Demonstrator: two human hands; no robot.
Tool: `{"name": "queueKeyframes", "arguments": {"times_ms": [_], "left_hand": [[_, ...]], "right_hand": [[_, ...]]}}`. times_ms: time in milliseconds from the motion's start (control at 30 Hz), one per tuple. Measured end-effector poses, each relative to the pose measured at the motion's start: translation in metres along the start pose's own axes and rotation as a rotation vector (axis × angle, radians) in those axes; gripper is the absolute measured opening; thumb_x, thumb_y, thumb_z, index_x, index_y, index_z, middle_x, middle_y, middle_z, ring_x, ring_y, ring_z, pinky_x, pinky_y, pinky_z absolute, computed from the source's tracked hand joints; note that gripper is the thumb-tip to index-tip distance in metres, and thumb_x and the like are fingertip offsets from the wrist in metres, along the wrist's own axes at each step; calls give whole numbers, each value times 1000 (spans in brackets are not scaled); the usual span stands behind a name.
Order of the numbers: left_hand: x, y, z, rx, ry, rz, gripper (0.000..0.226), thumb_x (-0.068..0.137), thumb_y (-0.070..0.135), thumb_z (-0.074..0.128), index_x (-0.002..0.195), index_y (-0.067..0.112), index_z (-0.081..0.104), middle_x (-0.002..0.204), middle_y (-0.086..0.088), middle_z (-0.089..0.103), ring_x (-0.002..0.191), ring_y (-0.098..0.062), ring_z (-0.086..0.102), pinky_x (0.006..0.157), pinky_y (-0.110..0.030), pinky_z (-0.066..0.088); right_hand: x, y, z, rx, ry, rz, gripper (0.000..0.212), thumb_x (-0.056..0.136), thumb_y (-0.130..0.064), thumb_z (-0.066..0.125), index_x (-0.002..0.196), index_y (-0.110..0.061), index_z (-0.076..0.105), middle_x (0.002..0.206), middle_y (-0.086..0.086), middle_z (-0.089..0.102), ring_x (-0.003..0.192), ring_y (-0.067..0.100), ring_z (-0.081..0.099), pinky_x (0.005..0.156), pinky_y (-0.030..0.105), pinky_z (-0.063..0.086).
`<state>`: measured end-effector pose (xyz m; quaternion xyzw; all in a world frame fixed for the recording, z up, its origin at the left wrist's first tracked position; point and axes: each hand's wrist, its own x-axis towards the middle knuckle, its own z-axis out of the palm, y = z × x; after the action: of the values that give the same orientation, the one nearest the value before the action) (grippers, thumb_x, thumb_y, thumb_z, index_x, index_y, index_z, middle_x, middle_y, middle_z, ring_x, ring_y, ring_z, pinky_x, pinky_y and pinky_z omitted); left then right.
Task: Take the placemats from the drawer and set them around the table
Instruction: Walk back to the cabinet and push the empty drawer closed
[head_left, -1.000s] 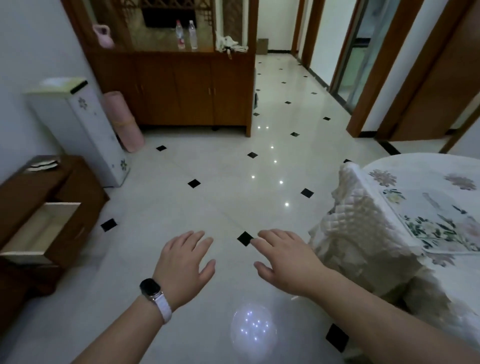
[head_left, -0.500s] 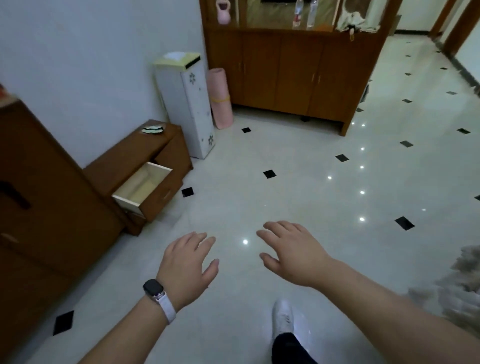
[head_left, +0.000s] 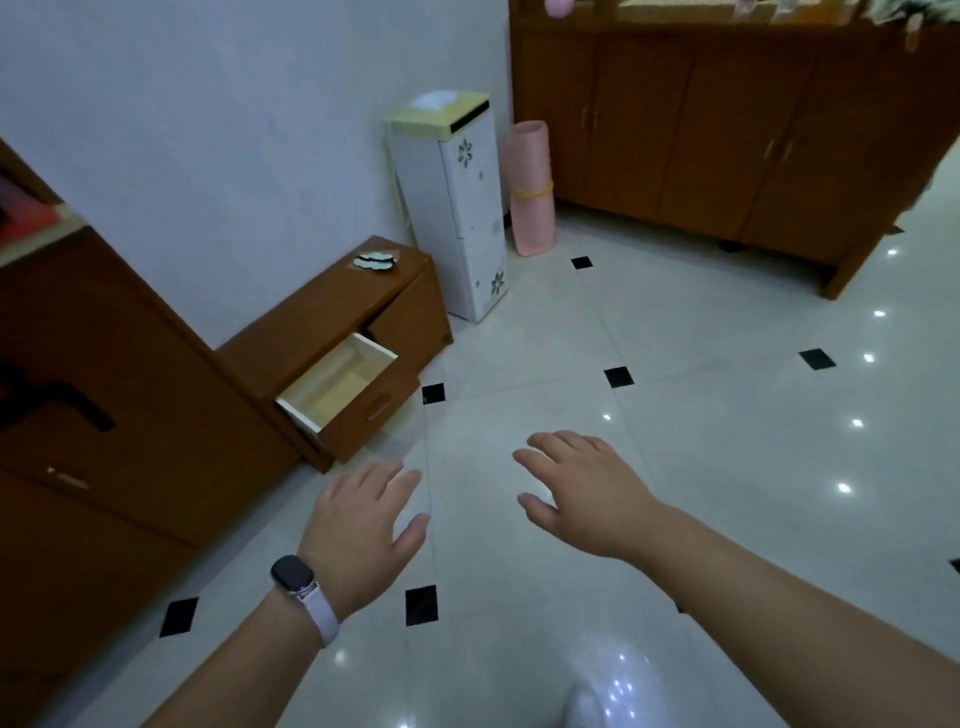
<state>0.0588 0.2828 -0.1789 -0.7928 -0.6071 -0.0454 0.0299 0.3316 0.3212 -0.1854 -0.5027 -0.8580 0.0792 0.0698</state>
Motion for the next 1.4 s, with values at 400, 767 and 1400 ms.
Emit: {"name": "queueKeyframes", "arguments": {"times_ms": [400,767,1400], "left_hand": [[39,-104,40,-52,-41,-268,51,89,52,42,118,19,68,117,-4,68,104,-26,65,86,-44,52],[152,-280,103,-163,-41,-287,48,88,53,43,113,21,69,115,-3,68,102,-25,64,81,-40,51],[233,-431,176,-275,-180,-431,48,84,49,45,115,19,66,115,-4,67,102,-28,63,80,-40,51]], "right_hand": [[170,-20,26,10,-127,-245,57,89,-54,34,131,-22,55,132,1,57,120,25,53,97,41,45],[365,-59,59,-63,-194,-219,49,87,-53,42,122,-23,59,125,-1,61,112,23,59,91,38,50],[554,-98,156,-34,-317,-246,59,85,-53,36,125,-17,60,129,5,59,116,28,57,90,42,48]]}}
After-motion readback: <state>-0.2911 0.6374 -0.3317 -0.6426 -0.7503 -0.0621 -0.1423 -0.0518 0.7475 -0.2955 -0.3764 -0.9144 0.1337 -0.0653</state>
